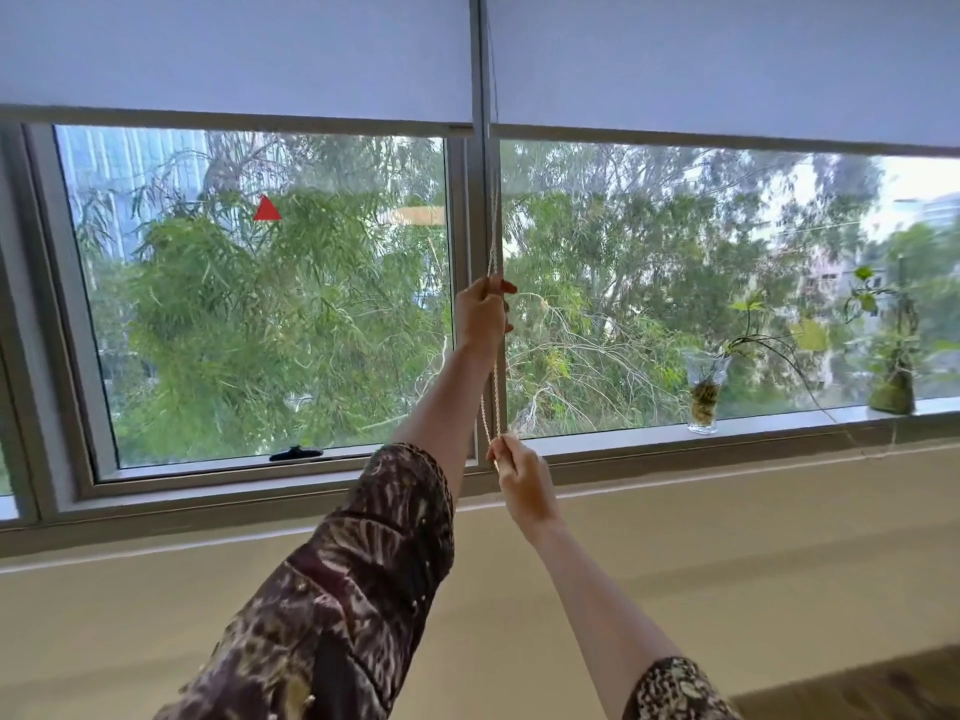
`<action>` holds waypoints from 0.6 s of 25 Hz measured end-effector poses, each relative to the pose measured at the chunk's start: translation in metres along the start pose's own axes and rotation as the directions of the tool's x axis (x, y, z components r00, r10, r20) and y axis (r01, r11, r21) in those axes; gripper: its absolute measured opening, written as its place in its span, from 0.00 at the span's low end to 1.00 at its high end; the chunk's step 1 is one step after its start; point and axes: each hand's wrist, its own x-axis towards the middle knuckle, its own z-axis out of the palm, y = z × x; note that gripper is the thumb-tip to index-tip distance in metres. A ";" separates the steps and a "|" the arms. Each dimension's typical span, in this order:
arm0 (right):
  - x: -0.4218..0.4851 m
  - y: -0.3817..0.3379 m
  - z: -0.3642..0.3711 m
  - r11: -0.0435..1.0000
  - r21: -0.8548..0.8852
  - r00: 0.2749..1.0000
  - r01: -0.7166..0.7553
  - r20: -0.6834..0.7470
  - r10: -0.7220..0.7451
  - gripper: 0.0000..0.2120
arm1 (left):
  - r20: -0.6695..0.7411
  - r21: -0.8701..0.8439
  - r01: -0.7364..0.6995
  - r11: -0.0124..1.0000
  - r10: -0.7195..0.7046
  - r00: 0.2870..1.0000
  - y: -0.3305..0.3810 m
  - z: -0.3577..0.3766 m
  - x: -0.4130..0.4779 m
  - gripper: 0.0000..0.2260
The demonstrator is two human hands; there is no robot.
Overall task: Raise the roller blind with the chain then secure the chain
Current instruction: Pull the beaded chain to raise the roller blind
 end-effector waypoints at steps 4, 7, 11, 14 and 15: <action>0.004 0.002 -0.010 0.973 0.118 0.971 -0.200 0.154 0.181 0.14 | -0.016 0.099 -0.009 0.995 0.011 1.000 -0.013 -0.017 -0.006 0.16; 0.022 -0.010 -0.028 0.910 0.247 0.928 -0.333 0.256 0.271 0.18 | -0.004 0.135 -0.006 0.991 0.007 1.000 -0.019 -0.034 -0.016 0.18; 0.068 -0.054 -0.046 0.931 0.308 0.973 -0.193 0.181 0.142 0.24 | -0.002 0.183 0.023 0.983 -0.023 1.000 -0.043 -0.050 -0.038 0.17; 0.103 -0.098 -0.051 0.931 0.347 0.989 -0.117 0.121 0.080 0.23 | 0.022 0.167 0.060 0.984 -0.065 0.998 -0.066 -0.052 -0.061 0.17; 0.111 -0.112 -0.051 0.931 0.353 0.993 -0.095 0.105 0.062 0.22 | 0.028 0.156 0.076 0.985 -0.081 0.996 -0.071 -0.051 -0.069 0.18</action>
